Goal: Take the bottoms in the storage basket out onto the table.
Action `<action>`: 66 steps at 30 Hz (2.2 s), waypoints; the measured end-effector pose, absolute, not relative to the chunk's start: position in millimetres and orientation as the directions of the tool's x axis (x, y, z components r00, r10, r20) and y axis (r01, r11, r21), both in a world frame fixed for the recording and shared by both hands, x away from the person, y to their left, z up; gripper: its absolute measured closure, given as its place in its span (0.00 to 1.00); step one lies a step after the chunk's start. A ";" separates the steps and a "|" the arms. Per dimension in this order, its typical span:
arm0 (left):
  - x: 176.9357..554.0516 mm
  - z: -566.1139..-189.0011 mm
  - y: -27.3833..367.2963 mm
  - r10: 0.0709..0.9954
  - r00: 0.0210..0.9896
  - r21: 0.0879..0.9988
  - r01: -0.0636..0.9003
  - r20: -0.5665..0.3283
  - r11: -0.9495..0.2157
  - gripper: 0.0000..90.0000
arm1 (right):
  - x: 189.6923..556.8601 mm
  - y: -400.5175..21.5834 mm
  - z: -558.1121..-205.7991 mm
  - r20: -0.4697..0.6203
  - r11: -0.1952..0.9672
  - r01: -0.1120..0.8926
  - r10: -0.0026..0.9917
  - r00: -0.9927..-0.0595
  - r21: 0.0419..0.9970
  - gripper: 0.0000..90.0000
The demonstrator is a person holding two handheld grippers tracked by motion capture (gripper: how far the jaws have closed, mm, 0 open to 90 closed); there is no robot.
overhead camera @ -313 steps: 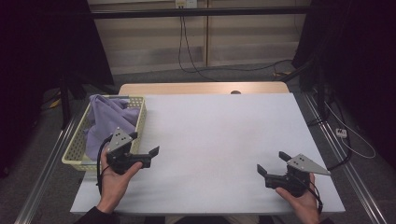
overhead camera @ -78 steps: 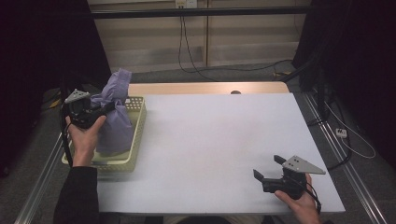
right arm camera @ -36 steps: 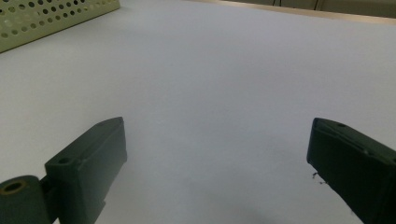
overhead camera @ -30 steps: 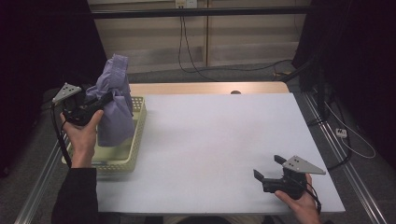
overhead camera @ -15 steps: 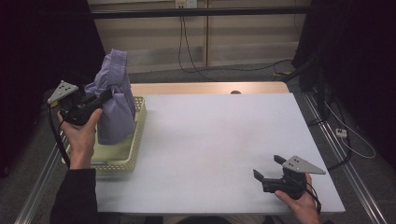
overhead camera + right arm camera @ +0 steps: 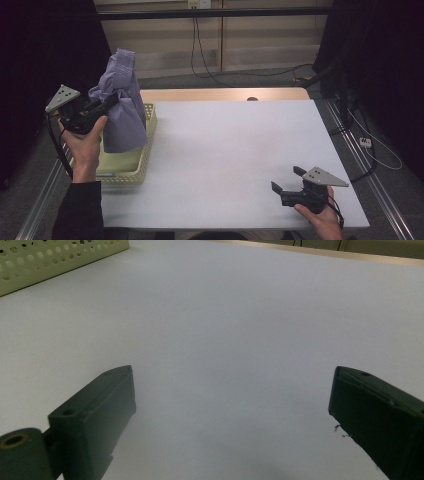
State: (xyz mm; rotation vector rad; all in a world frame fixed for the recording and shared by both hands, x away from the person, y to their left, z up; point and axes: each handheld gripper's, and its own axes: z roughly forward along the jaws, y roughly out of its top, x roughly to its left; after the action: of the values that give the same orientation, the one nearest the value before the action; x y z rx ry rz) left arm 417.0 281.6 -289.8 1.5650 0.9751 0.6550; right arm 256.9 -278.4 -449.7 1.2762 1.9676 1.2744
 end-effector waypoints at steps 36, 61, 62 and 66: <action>409.7 -280.9 251.5 0.806 0.586 0.976 0.213 -0.083 -0.055 0.91 | 258.1 -278.0 -450.1 0.098 0.137 0.452 0.883 -0.460 0.881 0.06; 433.9 -281.1 216.5 0.780 0.613 0.971 0.239 -0.126 -0.031 0.91 | 261.3 -279.6 -451.7 0.107 0.130 0.463 0.886 -0.452 0.877 0.06; 433.5 -282.1 214.0 0.777 0.616 0.971 0.237 -0.128 -0.027 0.91 | 261.4 -279.6 -451.8 0.110 0.129 0.464 0.885 -0.453 0.876 0.06; 433.9 -285.5 206.1 0.765 0.633 0.972 0.233 -0.120 -0.040 0.91 | 261.0 -278.9 -451.7 0.108 0.132 0.464 0.884 -0.455 0.876 0.06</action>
State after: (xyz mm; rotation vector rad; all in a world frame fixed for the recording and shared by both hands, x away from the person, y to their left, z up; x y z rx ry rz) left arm 433.9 206.1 -285.5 1.5949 0.8482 0.5250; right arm 261.0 -278.9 -451.7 1.2942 1.9754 1.2725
